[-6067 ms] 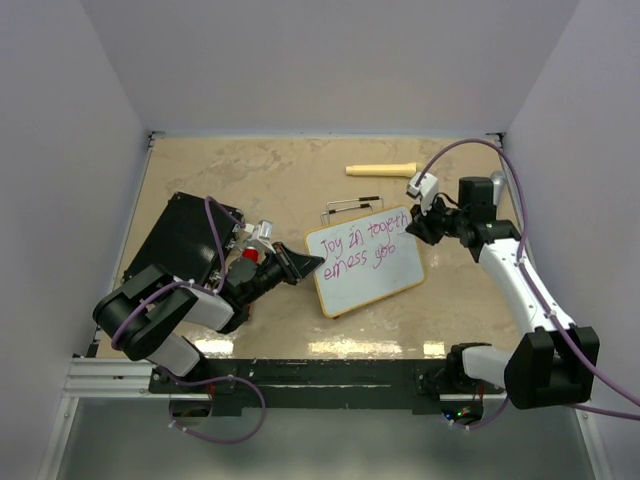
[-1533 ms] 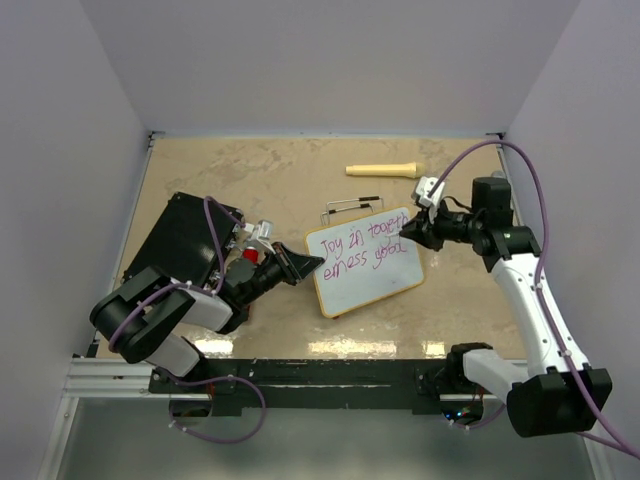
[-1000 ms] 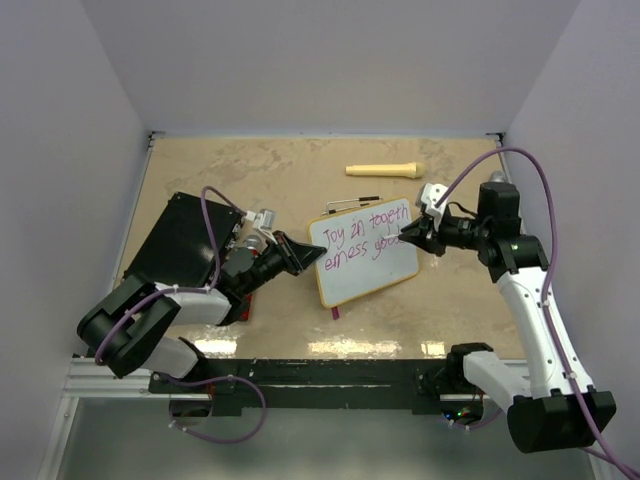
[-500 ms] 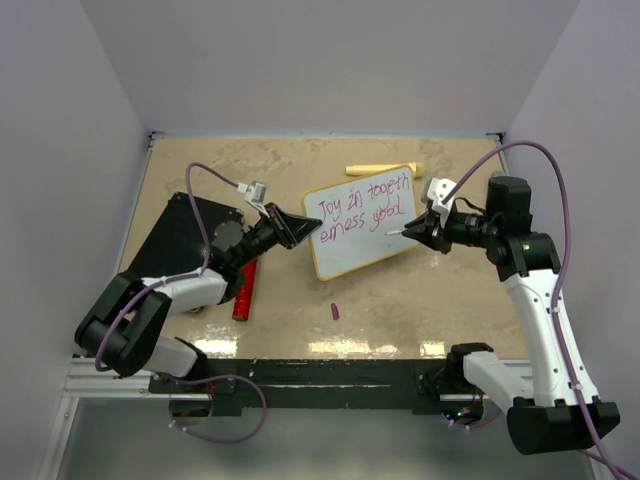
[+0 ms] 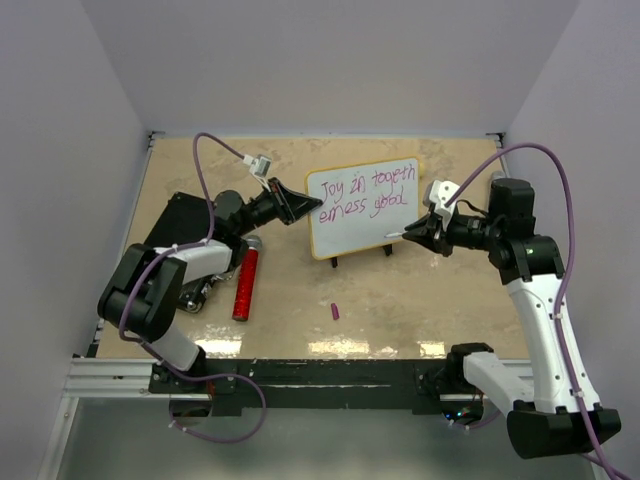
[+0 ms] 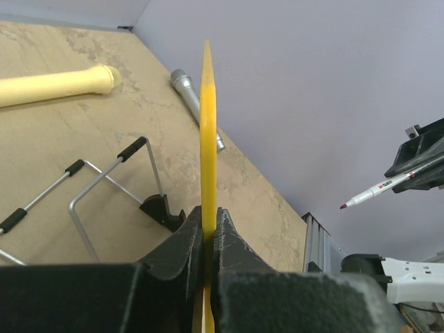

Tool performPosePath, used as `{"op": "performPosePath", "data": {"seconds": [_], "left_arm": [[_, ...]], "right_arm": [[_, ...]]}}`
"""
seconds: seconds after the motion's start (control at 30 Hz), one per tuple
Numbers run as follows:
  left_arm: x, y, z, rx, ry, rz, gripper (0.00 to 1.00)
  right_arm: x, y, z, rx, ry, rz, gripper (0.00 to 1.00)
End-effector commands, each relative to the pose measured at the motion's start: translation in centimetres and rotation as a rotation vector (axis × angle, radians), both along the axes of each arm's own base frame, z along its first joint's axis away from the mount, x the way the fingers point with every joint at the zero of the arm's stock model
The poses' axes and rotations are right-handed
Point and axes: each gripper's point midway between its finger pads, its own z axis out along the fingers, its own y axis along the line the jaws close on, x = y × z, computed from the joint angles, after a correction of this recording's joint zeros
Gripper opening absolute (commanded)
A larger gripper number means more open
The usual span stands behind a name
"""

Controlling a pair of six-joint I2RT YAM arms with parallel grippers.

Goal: Write a sentence on the whiteboard
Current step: Put down the whiteboard on the whiteboard stand.

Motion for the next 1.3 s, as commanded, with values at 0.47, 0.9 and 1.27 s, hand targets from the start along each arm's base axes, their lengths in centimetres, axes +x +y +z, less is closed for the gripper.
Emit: {"op": "performPosePath", "data": {"seconds": [0.47,0.9,1.27], "left_arm": [[2.7,1.0,3.0,-0.066,-0.216,-0.075,0.0],[4.4,1.4,0.1,-0.018,-0.194,-0.051,0.0],[4.6,1.8,-1.8,-0.034,-0.232,-0.072,0.0]], "right_arm": [[0.6,-0.1,0.4,0.003,-0.013,-0.009,0.0],[1.0,-0.3,-0.2,-0.002,0.004,-0.024,0.0],[1.3,-0.3,-0.8,-0.005,0.019,-0.025,0.0]]}}
